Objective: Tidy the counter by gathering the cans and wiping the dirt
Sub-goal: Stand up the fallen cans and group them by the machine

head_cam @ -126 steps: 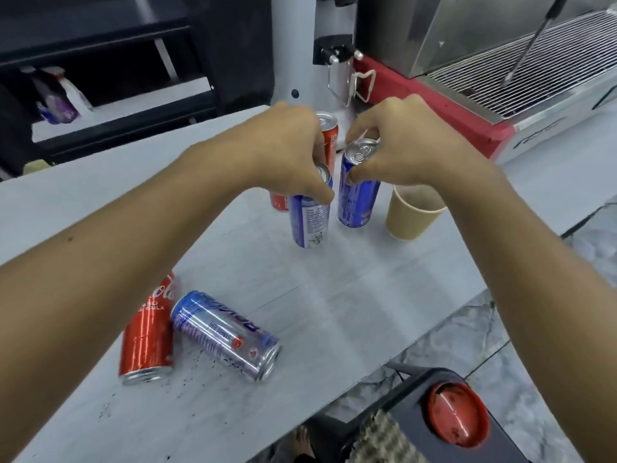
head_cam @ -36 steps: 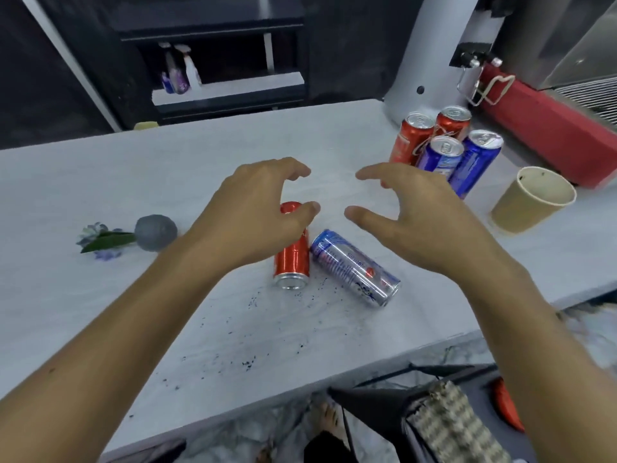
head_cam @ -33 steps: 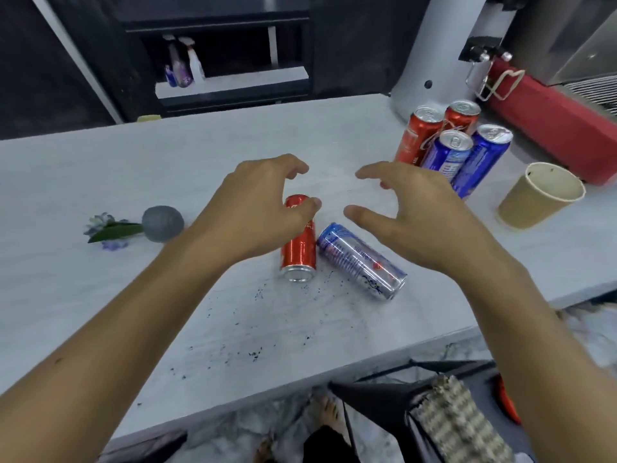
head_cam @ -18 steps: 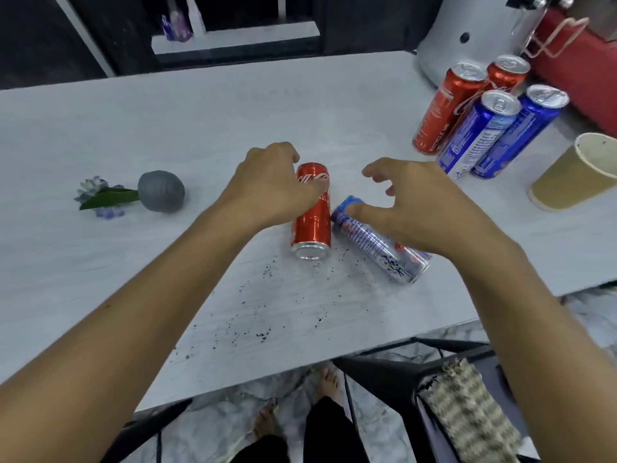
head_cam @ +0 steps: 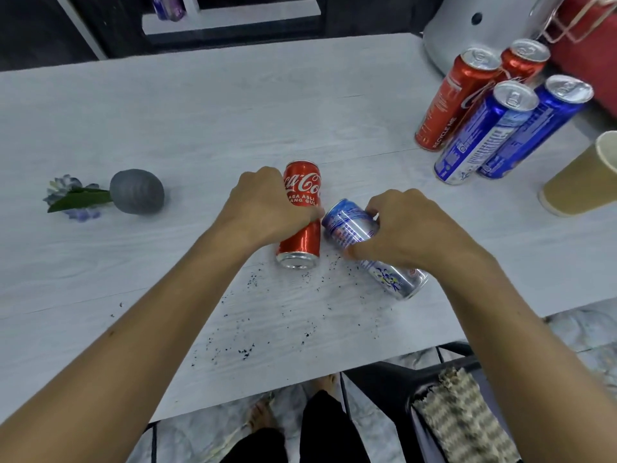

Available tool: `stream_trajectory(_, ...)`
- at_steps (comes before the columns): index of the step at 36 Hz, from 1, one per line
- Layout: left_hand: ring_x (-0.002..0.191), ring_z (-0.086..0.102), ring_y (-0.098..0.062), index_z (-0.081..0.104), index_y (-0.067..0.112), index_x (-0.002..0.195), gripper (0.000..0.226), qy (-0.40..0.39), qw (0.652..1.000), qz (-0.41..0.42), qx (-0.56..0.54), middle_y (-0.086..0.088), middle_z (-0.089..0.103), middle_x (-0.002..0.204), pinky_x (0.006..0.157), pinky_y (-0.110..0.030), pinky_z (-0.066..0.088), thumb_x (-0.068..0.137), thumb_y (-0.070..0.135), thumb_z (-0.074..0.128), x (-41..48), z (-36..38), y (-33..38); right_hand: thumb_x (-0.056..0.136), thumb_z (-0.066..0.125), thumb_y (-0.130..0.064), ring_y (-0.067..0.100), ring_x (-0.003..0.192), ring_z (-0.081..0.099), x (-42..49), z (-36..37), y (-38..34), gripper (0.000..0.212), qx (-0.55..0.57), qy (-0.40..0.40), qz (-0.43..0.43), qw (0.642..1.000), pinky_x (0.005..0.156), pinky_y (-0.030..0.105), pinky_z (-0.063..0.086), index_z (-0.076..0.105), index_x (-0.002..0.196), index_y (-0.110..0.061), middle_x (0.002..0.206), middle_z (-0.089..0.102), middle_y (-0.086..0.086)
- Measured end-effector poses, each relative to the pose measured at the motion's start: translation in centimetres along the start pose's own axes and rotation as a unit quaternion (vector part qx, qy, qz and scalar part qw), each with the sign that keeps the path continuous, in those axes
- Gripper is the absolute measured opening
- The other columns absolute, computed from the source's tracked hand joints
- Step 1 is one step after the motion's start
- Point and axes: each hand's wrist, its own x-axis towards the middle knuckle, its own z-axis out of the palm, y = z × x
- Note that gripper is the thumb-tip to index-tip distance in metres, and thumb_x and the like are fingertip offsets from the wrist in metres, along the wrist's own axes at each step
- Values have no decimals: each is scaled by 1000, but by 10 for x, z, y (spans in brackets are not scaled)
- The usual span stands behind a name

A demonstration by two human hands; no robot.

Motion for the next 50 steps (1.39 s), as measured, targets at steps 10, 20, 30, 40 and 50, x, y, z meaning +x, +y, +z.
stream_trajectory(10, 78, 63, -12, 63, 17, 114, 58, -13, 998, -25, -55, 3, 60, 91, 65, -28, 53, 71, 49, 87, 1, 1, 0, 61, 85, -59, 25, 88, 61, 2, 1, 5, 63, 42, 23, 19, 999, 76, 36, 55, 65, 108, -21, 99, 57, 1)
stream_trajectory(20, 78, 59, 5, 62, 18, 134, 77, 30, 989, 12, -145, 16, 60, 90, 64, -18, 45, 67, 43, 91, -16, 0, -9, 62, 86, -58, 17, 91, 63, -13, -3, 15, 50, 170, 87, 19, 981, 69, 31, 52, 61, 95, -30, 98, 66, 0)
stream_trajectory(30, 91, 62, 6, 55, 27, 130, 78, 83, 969, 109, -205, 22, 60, 109, 67, -11, 47, 63, 42, 93, -52, 8, 0, 65, 93, -43, -3, 88, 63, -43, 3, 26, 57, 323, 233, -12, 917, 65, 6, 48, 61, 109, -26, 99, 67, -15)
stream_trajectory(40, 109, 59, 6, 46, 36, 118, 75, 94, 934, 213, -271, 25, 58, 116, 78, -9, 55, 62, 31, 95, -66, 38, 35, 66, 96, -31, -10, 97, 65, -63, 14, 60, 60, 429, 354, -32, 830, 75, 6, 52, 59, 114, -28, 102, 66, -26)
stream_trajectory(50, 111, 58, 5, 44, 36, 118, 73, 79, 912, 276, -292, 25, 57, 116, 78, -9, 53, 64, 37, 93, -54, 84, 98, 68, 94, -36, -14, 98, 64, -56, -2, 118, 62, 421, 445, -5, 790, 76, 7, 53, 54, 115, -28, 102, 63, -27)
